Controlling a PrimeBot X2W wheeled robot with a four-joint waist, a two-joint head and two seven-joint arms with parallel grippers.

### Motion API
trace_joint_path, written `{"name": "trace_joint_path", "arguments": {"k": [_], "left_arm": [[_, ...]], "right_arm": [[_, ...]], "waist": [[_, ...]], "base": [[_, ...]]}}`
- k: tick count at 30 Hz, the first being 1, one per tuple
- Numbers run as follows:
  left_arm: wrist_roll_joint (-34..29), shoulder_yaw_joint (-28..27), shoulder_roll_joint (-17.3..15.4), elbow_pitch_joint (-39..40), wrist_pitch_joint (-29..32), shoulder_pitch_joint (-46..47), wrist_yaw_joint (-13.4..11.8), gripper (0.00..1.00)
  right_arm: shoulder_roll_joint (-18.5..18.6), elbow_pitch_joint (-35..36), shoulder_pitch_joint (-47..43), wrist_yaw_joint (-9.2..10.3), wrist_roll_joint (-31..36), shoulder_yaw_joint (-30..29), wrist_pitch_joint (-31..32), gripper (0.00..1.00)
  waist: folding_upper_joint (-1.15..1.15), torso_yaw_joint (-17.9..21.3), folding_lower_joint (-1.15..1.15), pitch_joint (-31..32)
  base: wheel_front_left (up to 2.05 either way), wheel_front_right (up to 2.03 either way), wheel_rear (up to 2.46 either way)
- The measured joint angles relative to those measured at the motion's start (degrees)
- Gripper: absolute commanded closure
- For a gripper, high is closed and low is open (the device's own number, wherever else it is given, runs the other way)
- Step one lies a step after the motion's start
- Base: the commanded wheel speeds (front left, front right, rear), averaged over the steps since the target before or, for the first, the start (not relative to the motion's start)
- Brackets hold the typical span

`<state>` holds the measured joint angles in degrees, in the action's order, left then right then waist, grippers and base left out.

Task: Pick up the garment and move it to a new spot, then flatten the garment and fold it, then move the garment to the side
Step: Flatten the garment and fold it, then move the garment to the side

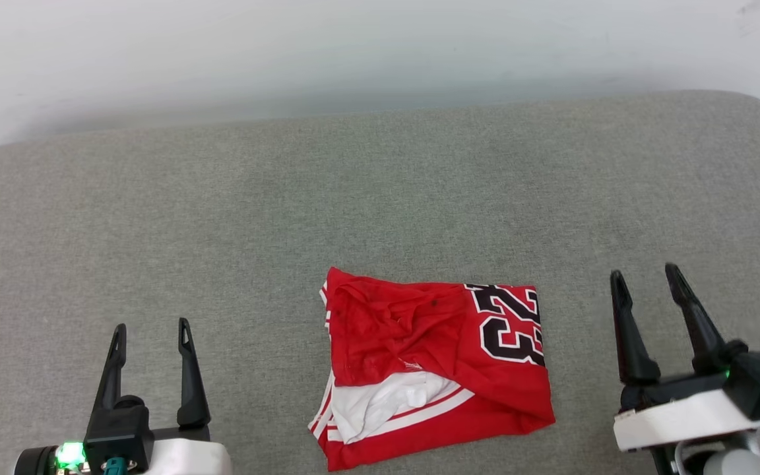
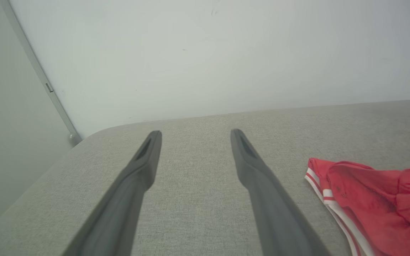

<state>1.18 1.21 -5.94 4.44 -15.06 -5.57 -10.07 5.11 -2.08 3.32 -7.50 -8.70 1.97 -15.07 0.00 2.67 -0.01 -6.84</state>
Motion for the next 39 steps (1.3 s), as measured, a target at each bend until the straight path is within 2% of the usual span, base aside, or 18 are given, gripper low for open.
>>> {"name": "trace_joint_path", "arguments": {"k": [6, 12, 15, 18, 21, 25, 29, 34, 39], "left_arm": [[0.1, -0.5, 0.3, -0.5, 0.0, -0.8, 0.5, 0.00], [0.1, -0.8, 0.4, -0.9, 0.0, -1.2, 1.5, 0.00], [0.1, -0.9, 0.5, -1.0, 0.0, -1.2, 1.9, 0.00], [0.1, -0.9, 0.6, -1.2, 0.0, -1.1, 2.4, 0.00], [0.0, -0.9, 0.6, -1.4, 0.0, -0.8, 2.6, 0.00], [0.0, -0.9, 0.7, -1.6, 0.0, -0.1, 3.2, 0.00], [-0.1, -0.8, 0.8, -1.8, 0.0, 0.6, 3.6, 0.00], [-0.3, -0.5, 1.0, -1.9, 0.0, 2.1, 4.2, 0.00], [-0.3, -0.1, 1.2, -1.9, 0.0, 3.8, 4.5, 0.00]], "right_arm": [[-1.2, 0.7, -3.1, 0.00, 0.2, -1.0, 0.0, 0.00], [-1.0, 1.8, -1.7, 0.00, 0.6, -2.3, 0.0, 0.00], [1.1, 2.2, 2.2, 0.00, 0.2, -2.6, 0.0, 0.00], [5.0, 1.7, 7.1, 0.00, -1.5, -0.2, 1.2, 0.00], [10.2, 1.1, 12.2, 0.00, -5.7, 4.7, 8.9, 0.00], [17.1, 0.6, 16.7, 0.00, -16.8, 11.5, 26.7, 0.00], [21.7, 0.2, 19.3, 0.00, -30.2, 13.8, 43.4, 0.00], [23.8, -3.8, 19.2, 0.00, -42.2, 13.9, 56.8, 0.00], [22.6, -8.7, 17.7, 0.00, -47.4, 13.9, 60.5, 0.00]], "waist": [[0.00, -0.2, 0.00, 0.7], [0.00, -0.3, 0.00, 1.0], [0.00, -0.4, 0.00, 0.9], [0.00, -0.3, 0.00, 0.7], [0.00, -0.4, 0.01, 0.2], [0.00, -0.6, 0.01, -0.5], [0.00, -1.1, 0.01, -1.4], [0.00, -2.1, 0.01, -3.0], [0.00, -3.6, 0.01, -4.9]], "base": [[0.00, 0.00, 0.00], [0.00, 0.00, 0.00], [0.00, 0.00, 0.00], [0.00, 0.00, 0.00], [0.00, 0.00, 0.00], [0.00, 0.00, 0.00], [0.00, 0.00, 0.00], [0.00, 0.00, 0.00], [0.00, 0.00, 0.00]]}}
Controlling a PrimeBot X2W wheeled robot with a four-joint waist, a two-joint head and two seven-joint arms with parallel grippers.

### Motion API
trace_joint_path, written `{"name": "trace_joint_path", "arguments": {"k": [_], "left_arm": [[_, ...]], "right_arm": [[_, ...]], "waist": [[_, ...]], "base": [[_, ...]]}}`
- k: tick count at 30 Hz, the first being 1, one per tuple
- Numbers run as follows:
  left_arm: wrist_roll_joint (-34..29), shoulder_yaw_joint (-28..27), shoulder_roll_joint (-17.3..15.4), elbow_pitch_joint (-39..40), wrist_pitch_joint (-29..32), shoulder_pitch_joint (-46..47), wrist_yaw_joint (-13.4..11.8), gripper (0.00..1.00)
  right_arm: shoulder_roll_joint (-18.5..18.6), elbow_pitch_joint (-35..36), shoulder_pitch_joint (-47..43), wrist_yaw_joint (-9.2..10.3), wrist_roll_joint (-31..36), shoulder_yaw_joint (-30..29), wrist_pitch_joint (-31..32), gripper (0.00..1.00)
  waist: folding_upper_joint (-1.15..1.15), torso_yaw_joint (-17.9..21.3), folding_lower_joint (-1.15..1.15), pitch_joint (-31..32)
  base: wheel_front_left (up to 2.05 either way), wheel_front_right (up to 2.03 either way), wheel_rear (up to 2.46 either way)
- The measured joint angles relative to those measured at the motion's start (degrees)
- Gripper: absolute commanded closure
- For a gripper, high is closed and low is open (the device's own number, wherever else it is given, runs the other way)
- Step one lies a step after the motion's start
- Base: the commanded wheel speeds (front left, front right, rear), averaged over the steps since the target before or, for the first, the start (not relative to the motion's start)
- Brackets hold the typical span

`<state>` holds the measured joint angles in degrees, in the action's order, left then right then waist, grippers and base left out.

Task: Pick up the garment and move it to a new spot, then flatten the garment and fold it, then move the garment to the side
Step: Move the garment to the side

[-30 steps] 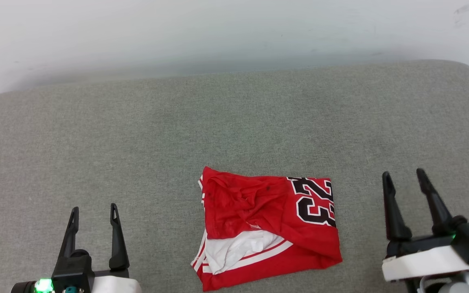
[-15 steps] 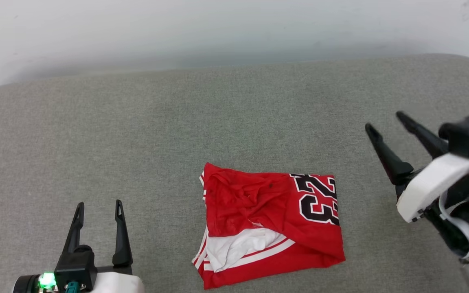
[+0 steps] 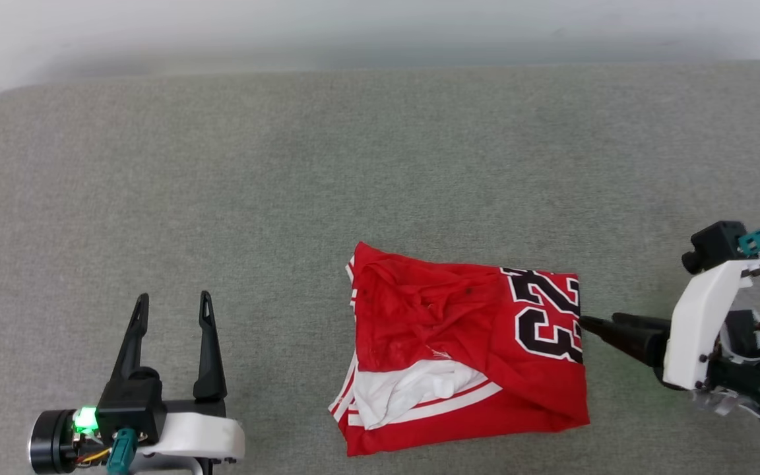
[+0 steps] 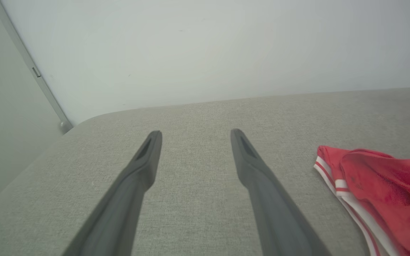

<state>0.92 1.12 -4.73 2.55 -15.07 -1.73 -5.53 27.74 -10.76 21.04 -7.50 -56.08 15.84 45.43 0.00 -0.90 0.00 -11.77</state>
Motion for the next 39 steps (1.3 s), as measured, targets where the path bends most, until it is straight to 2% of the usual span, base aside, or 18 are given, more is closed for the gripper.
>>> {"name": "trace_joint_path", "arguments": {"k": [8, 16, 17, 18, 25, 30, 39], "left_arm": [[0.0, 0.3, 0.3, 0.1, 0.0, 2.5, 0.5, 0.00], [-0.2, 0.3, 0.5, -0.1, 0.0, 4.2, 0.8, 0.00], [-0.2, 0.3, 0.6, -0.1, 0.0, 4.3, 0.9, 0.00], [-0.2, 0.3, 0.6, -0.2, 0.0, 4.3, 1.0, 0.00], [-0.1, 0.2, 0.9, -1.0, 0.0, 4.3, 1.0, 0.00], [-0.1, -0.2, 1.0, -1.0, 0.0, 2.6, 0.7, 0.00], [0.2, -2.6, 1.1, 0.3, 0.0, -0.5, -0.1, 0.00]], "right_arm": [[-4.5, -5.2, -0.2, 0.00, -2.0, 2.5, -2.8, 0.00], [-3.7, -7.5, 1.0, -0.08, -1.8, 7.1, -5.3, 0.00], [-3.4, -7.5, 1.1, -0.08, -1.7, 7.8, -6.2, 0.73], [-3.2, -7.7, 1.1, -0.08, -1.8, 8.2, -6.7, 1.00], [-1.6, -8.0, 2.2, -0.02, -2.5, 13.0, -10.2, 1.00], [0.4, -5.6, 3.8, 0.01, -2.1, 16.8, -12.8, 1.00], [8.5, 5.7, 11.2, 0.00, 0.2, 21.4, -14.7, 1.00]], "waist": [[0.00, -2.4, 0.00, -3.4], [0.00, -4.1, -0.01, -5.9], [0.00, -4.2, -0.01, -6.1], [0.00, -4.3, -0.01, -6.2], [0.00, -4.5, 0.00, -4.6], [0.00, -3.8, 0.00, -2.2], [0.00, 3.2, 0.00, -0.3]], "base": [[0.00, 0.00, 0.00], [0.00, 0.00, 0.00], [0.00, 0.00, 0.00], [0.00, 0.00, 0.00], [0.00, 0.00, 0.00], [0.00, 0.00, 0.00], [0.00, 0.00, 0.00]]}}
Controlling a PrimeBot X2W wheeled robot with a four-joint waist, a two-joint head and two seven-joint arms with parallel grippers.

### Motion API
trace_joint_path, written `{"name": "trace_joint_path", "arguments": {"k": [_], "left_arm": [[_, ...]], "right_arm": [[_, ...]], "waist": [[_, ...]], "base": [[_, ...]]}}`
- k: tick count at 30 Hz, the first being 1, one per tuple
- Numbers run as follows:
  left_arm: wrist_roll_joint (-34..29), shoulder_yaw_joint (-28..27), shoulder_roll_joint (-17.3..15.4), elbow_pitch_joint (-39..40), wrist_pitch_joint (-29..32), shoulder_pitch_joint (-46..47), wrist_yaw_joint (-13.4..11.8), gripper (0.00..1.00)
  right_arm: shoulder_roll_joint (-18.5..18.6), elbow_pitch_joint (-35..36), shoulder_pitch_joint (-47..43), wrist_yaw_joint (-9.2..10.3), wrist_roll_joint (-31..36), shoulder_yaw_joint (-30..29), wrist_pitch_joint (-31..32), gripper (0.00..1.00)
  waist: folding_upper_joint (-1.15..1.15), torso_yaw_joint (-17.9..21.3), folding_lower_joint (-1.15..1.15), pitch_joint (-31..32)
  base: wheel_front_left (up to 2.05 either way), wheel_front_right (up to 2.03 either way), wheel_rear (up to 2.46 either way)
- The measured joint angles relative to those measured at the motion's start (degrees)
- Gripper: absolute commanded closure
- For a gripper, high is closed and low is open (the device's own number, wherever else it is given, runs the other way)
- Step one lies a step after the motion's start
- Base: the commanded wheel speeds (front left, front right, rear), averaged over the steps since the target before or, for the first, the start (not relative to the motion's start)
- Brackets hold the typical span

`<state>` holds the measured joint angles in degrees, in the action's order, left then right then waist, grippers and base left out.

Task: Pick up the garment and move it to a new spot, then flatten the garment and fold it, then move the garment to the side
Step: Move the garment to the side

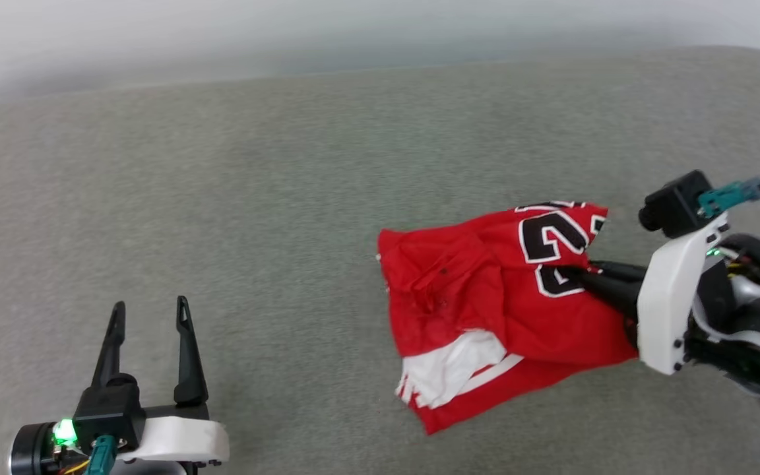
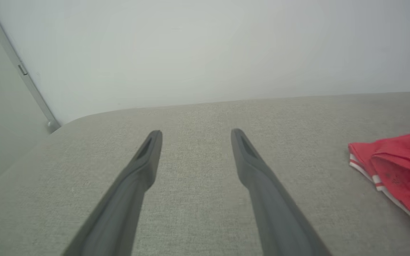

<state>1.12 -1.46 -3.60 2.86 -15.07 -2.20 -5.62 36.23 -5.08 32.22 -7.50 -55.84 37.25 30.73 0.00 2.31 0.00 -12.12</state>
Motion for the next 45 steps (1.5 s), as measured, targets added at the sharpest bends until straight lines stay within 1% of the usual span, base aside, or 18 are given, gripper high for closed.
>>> {"name": "trace_joint_path", "arguments": {"k": [6, 11, 16, 19, 22, 27, 32, 35, 39, 41, 45], "left_arm": [[-0.2, -1.3, -0.5, 1.0, 0.0, 0.2, 0.1, 0.00], [-0.5, -2.2, -1.4, 2.5, 0.0, 2.1, 0.4, 0.00], [-1.1, -2.0, -2.5, 3.9, 0.0, 4.5, 0.8, 0.00], [-1.4, -1.7, -3.1, 4.7, 0.0, 6.0, 1.1, 0.00], [-1.4, -1.4, -3.7, 5.9, 0.0, 7.2, 1.2, 0.00], [-1.5, -1.3, -4.6, 7.6, 0.0, 8.6, 1.2, 0.00], [-1.5, -1.5, -5.4, 9.2, 0.0, 9.7, 1.1, 0.00], [-1.4, -1.6, -5.8, 9.8, 0.0, 9.9, 1.0, 0.00], [-1.4, -1.5, -5.9, 10.0, 0.0, 10.2, 0.8, 0.00], [-1.4, -1.3, -5.9, 9.6, 0.0, 10.2, 0.6, 0.00], [-1.1, -0.5, -5.2, 8.5, 0.0, 10.2, 0.5, 0.00]], "right_arm": [[7.0, 6.4, 3.5, 0.00, 3.2, 0.7, 0.1, 1.00], [11.2, 6.6, 5.1, 0.00, 6.8, -0.5, -1.0, 1.00], [13.7, 1.8, 7.4, -0.01, 11.3, -2.2, -3.0, 1.00], [14.6, -3.1, 9.0, -0.01, 12.9, -4.1, -3.8, 1.00], [16.0, -8.2, 10.8, -0.02, 16.8, -5.3, -4.4, 1.00], [15.8, -17.2, 12.9, -0.02, 19.9, -10.3, -5.3, 1.00], [14.9, -24.0, 14.4, -0.02, 22.5, -15.0, -6.6, 1.00], [13.6, -26.9, 15.2, -0.02, 24.3, -17.2, -7.7, 1.00], [10.3, -29.5, 15.6, -0.02, 26.6, -19.2, -9.7, 1.00], [8.9, -30.7, 15.7, -0.02, 28.6, -20.2, -10.8, 0.00], [8.6, -31.9, 16.2, -0.02, 35.6, -23.3, -16.2, 0.00]], "waist": [[0.00, 6.6, 0.00, -1.0], [0.00, 11.6, 0.00, -3.6], [0.00, 14.2, 0.00, -8.0], [0.00, 14.8, 0.00, -10.6], [0.00, 15.0, 0.01, -13.2], [0.00, 14.4, 0.00, -17.1], [0.00, 13.8, 0.01, -20.5], [0.00, 13.5, 0.01, -22.1], [0.00, 13.2, 0.01, -23.0], [0.00, 13.2, 0.01, -22.5], [0.00, 12.8, 0.01, -20.3]], "base": [[0.00, 0.00, 0.00], [0.00, 0.00, 0.00], [0.00, 0.00, 0.00], [0.00, 0.00, 0.00], [0.00, 0.00, 0.00], [0.00, 0.00, 0.00], [0.00, 0.00, 0.00], [0.00, 0.00, 0.00], [0.00, 0.00, 0.00], [0.00, 0.00, 0.00], [0.00, 0.00, 0.00]]}}
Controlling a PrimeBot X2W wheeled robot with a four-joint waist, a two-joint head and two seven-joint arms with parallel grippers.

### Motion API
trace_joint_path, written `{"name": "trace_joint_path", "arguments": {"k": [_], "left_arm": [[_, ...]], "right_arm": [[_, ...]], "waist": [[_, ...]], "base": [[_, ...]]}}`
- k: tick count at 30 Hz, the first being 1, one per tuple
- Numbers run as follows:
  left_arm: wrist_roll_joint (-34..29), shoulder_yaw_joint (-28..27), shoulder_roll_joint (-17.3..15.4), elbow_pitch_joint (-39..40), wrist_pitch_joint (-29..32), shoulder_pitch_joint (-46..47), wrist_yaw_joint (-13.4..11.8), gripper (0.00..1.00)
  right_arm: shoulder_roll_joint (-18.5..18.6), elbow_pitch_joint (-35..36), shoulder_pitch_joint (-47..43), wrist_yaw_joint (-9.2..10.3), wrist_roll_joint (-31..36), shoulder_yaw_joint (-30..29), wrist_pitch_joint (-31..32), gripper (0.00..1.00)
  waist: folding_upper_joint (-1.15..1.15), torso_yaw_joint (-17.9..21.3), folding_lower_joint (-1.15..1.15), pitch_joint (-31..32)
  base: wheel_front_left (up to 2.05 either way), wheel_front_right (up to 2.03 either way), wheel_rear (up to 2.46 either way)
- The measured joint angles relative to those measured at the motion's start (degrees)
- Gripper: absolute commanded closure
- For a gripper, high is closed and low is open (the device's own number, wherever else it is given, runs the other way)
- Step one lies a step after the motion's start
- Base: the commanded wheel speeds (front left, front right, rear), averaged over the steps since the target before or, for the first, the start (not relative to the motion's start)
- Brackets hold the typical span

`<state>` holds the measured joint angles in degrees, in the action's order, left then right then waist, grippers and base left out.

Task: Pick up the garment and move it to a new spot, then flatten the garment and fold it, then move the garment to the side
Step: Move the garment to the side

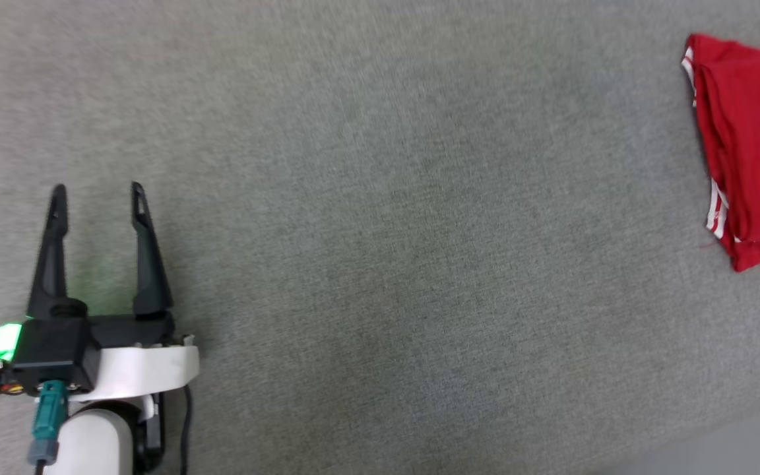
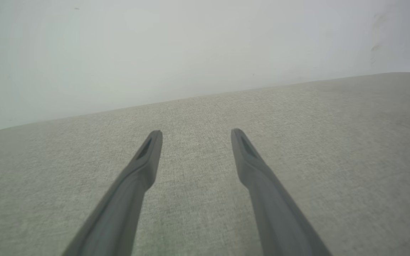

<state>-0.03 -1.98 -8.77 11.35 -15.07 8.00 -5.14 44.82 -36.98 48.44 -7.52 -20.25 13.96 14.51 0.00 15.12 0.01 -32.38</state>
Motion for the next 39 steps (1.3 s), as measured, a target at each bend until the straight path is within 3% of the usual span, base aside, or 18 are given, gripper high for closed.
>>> {"name": "trace_joint_path", "arguments": {"k": [8, 17, 28, 39], "left_arm": [[0.8, 1.1, 2.3, -2.2, 0.0, -3.1, -1.0, 0.00], [1.4, 1.7, 4.0, -3.7, 0.0, -7.9, -1.5, 0.00], [1.8, 2.9, 5.1, -5.9, 0.0, -11.4, -0.9, 0.00], [2.0, 3.3, 5.5, -8.2, 0.0, -13.2, 0.0, 0.00]], "right_arm": [[-4.9, 3.8, -1.9, 0.00, 9.9, -7.9, -11.8, 0.00], [-16.6, 16.6, -8.8, 0.01, 16.2, -13.0, -25.7, 0.00], [-29.3, 26.6, -26.2, 0.00, 14.4, -11.8, -29.2, 0.00], [-37.2, 30.3, -41.3, 0.01, 14.2, -14.3, -29.6, 0.00]], "waist": [[0.00, -2.2, -0.01, 7.6], [0.00, -6.5, -0.01, 16.0], [0.00, -12.4, -0.02, 23.3], [0.00, -15.8, -0.02, 27.7]], "base": [[0.00, 0.00, 0.00], [0.00, 0.00, 0.00], [0.00, 0.00, 0.00], [0.00, 0.00, 0.00]]}}
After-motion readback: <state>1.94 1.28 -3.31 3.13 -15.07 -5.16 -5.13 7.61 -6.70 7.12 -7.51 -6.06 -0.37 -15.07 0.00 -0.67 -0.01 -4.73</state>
